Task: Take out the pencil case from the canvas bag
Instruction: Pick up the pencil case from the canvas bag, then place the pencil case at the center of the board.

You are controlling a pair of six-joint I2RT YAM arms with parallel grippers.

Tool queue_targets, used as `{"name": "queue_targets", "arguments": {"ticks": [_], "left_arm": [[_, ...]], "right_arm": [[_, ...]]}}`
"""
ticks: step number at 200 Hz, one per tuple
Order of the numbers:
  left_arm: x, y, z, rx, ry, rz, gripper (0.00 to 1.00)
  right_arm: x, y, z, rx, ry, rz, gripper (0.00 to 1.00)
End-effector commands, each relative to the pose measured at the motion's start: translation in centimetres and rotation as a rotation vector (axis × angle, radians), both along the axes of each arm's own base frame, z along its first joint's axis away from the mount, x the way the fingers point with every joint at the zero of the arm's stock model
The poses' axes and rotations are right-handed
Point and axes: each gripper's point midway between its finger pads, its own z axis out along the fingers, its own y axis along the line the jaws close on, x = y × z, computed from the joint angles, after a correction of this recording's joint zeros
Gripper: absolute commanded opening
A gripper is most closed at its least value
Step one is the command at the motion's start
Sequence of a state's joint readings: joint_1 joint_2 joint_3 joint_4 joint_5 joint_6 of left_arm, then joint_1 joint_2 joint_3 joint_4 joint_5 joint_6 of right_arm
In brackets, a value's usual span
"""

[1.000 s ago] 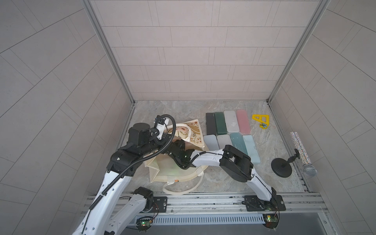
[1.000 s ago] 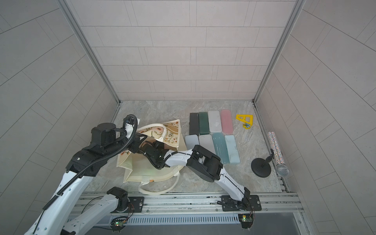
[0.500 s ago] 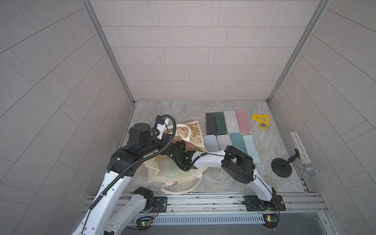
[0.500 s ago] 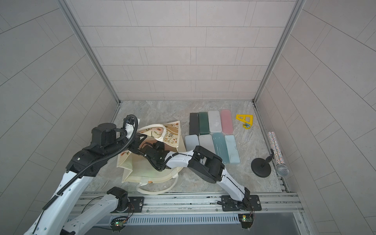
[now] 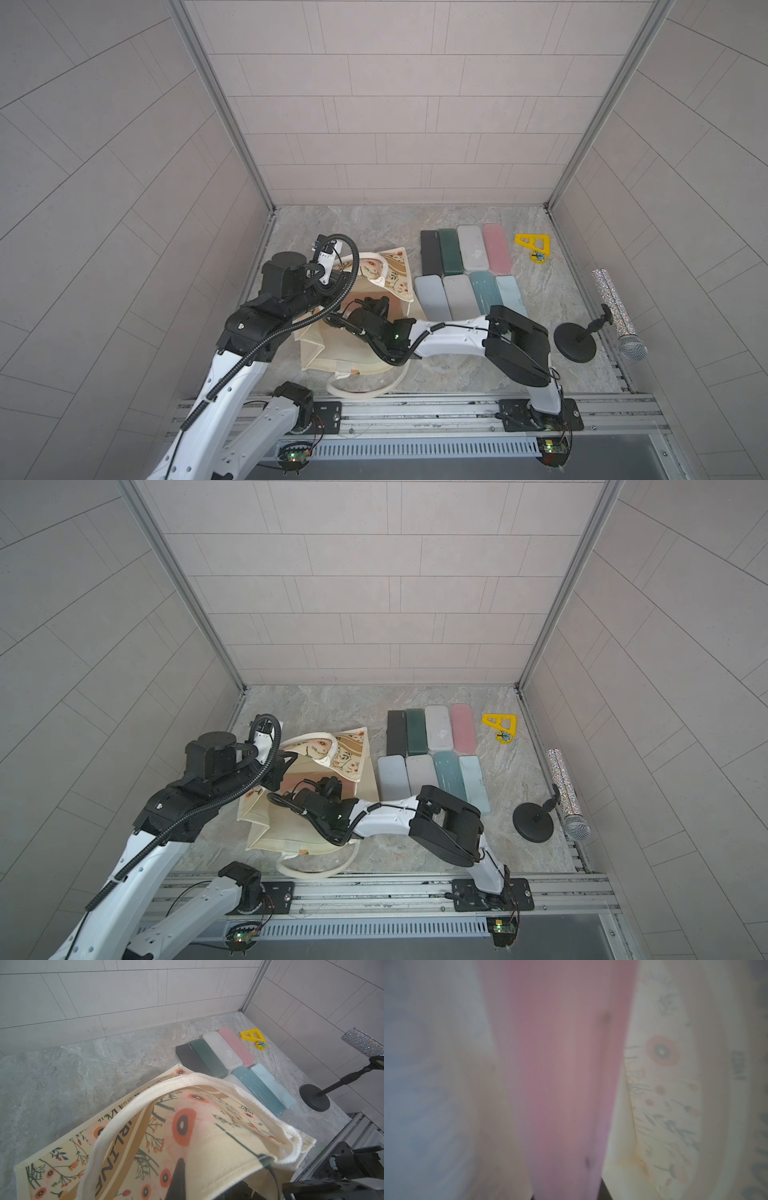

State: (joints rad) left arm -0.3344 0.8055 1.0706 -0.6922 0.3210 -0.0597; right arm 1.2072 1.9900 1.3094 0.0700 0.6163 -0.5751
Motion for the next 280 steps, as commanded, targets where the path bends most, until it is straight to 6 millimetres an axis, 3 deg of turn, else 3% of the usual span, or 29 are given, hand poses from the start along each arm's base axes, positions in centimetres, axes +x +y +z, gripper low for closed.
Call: {"name": "queue_targets", "arguments": {"ticks": [1, 56, 94, 126, 176, 232, 280], "left_arm": [[0.4, 0.3, 2.0, -0.022, -0.074, 0.028, 0.00], [1.0, 1.5, 1.9, 0.008, -0.075, 0.100, 0.00], [1.4, 2.1, 1.9, 0.020, -0.075, 0.145, 0.00], [2.5, 3.3, 1.8, 0.041, -0.065, 0.230, 0.00], [4.0, 4.2, 1.7, 0.076, -0.043, 0.308, 0.00], [5.7, 6.3, 1.1, 0.132, -0.008, 0.456, 0.00], [6.0, 8.1, 0.5, 0.193, 0.011, 0.554, 0.00]], "right_arm": [[-1.4, 0.1, 2.7, 0.101, -0.014, 0.011, 0.20], [-6.3, -0.8, 4.5, 0.151, -0.018, 0.079, 0.20], [-7.5, -2.5, 5.7, 0.204, -0.012, 0.083, 0.20], [-7.1, -3.5, 6.0, 0.293, 0.071, 0.085, 0.20], [-5.8, -4.1, 5.3, 0.498, 0.349, 0.068, 0.20], [-4.8, -5.6, 10.0, 0.883, 0.617, 0.097, 0.20], [-4.4, -7.4, 13.7, 1.093, 0.712, 0.134, 0.20]]}}
